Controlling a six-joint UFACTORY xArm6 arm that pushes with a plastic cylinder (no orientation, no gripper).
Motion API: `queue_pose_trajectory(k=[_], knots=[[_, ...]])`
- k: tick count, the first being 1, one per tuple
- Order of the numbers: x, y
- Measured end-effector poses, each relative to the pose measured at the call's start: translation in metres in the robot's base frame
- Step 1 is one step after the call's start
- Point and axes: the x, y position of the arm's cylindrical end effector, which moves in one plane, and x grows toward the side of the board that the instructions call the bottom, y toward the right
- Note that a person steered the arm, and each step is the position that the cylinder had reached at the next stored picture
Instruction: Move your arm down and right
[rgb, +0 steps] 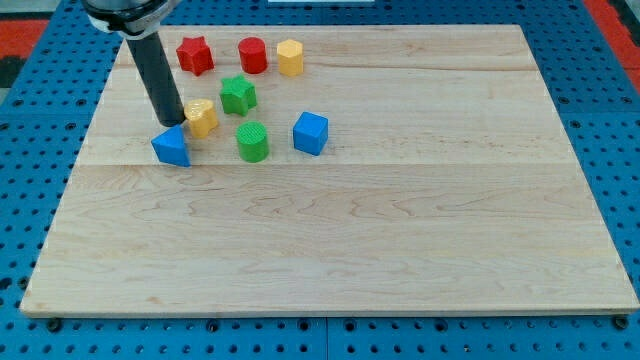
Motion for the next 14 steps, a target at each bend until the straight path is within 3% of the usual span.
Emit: queue_pose_trajectory(k=[1,2,3,4,5,7,9,10,14], knots=[[-0.007,-0.06],[0.039,-0.077],[0.119,-0.077],[0.164,-0.03],[0.157,0.045],[0.153,0.098],[0.167,0.301],[0.138,0.398],[0.13,0.427]])
